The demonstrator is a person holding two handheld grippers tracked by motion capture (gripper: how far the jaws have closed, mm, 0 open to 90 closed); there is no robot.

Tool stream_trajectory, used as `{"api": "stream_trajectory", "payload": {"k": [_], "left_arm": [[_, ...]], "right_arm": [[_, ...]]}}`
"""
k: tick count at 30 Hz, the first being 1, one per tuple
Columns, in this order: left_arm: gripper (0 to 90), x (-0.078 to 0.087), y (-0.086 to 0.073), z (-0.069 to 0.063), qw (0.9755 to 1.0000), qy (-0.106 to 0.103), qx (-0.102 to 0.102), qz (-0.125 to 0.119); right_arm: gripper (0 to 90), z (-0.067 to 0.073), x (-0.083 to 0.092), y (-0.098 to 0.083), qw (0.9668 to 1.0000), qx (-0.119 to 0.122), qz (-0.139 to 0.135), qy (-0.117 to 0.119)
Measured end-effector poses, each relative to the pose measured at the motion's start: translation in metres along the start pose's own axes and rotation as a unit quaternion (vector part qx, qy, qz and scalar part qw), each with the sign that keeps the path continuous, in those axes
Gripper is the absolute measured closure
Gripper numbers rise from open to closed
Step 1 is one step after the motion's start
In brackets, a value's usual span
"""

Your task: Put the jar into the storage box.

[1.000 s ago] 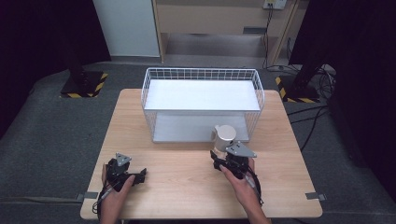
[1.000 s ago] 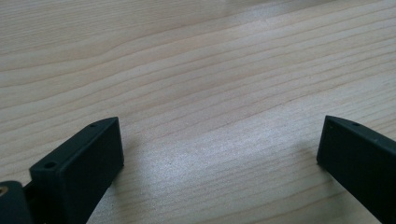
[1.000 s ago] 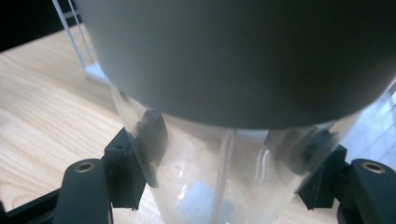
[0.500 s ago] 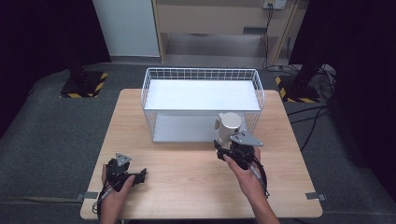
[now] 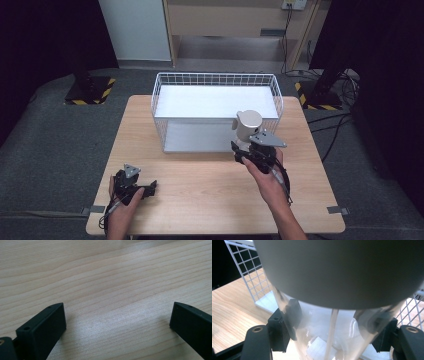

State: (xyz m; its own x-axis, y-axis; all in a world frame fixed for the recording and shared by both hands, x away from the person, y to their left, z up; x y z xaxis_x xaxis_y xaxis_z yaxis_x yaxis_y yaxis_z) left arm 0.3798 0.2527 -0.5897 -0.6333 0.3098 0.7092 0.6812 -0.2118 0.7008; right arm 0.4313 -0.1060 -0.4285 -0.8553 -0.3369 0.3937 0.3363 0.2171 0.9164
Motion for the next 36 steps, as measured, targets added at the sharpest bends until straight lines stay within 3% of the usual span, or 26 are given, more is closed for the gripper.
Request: {"api": "stream_trajectory", "payload": {"k": [25, 36], "left_arm": [[0.0, 0.000, 0.000, 0.000, 1.0000, 0.000, 0.000, 0.000], [0.0, 0.000, 0.000, 0.000, 1.0000, 0.000, 0.000, 0.000]], "right_arm": [[31.4, -0.012, 0.008, 0.057, 0.9999, 0.002, -0.005, -0.008], [31.4, -0.017, 0.003, 0.078, 0.9999, 0.001, -0.010, -0.012]]}}
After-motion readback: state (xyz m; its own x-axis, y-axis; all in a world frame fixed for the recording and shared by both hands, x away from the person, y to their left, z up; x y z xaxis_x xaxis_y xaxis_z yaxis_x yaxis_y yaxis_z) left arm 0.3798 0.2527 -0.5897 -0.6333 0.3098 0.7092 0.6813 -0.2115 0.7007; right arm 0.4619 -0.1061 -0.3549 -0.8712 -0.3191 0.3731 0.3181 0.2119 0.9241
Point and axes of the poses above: each handheld gripper's, and its own axes: x roughly backward along the jaws, y roughly out of its top, z roughly to its left, the point moved 7 cm from there along -x, roughly forward along the jaws, and after that the axes turned 7 degrees about -y, right-handed, at the moved point
